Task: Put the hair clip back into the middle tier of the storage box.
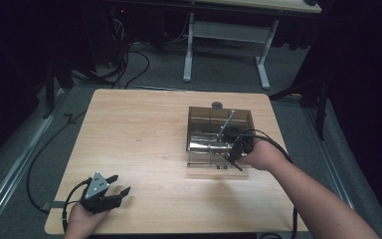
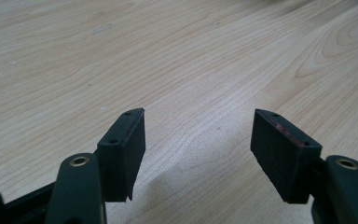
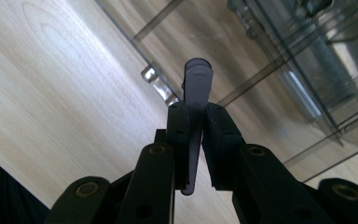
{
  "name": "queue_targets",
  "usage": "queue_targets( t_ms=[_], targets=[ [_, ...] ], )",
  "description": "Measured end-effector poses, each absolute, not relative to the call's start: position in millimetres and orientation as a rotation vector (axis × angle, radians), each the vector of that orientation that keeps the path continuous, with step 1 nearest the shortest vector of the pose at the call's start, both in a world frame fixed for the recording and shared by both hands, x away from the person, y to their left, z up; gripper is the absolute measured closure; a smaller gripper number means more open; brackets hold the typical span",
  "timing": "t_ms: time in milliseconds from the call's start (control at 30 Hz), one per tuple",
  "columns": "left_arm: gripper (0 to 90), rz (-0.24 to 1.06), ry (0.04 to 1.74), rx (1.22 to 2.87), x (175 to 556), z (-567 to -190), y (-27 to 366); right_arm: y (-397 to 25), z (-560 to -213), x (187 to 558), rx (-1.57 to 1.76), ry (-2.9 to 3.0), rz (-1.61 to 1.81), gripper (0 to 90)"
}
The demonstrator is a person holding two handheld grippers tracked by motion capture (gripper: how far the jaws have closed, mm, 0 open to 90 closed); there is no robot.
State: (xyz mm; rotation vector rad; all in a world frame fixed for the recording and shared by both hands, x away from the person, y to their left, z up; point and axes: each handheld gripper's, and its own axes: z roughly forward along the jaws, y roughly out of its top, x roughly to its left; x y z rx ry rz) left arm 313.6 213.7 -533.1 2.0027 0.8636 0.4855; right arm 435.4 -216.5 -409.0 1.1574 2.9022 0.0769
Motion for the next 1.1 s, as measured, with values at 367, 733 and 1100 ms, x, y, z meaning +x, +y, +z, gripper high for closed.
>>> queue_targets(
  t_ms=[367, 733, 1100],
  targets=[
    [35.9, 0.480, 0.862, 1.997, 313.9, -533.3, 214.0, -199.5, -413.1, 452.0, 1.120, 2.910, 0.095, 81.1],
    [35.9, 0.482, 0.860, 1.995, 313.7, -533.4, 214.0, -190.2, -416.8, 463.0, 1.097, 2.910, 0.097, 81.2],
    [35.9, 0.480, 0.860, 1.995, 313.9, -533.4, 214.0, -192.5, -426.4, 469.3, 1.096, 2.906, 0.087, 81.2]
  ],
)
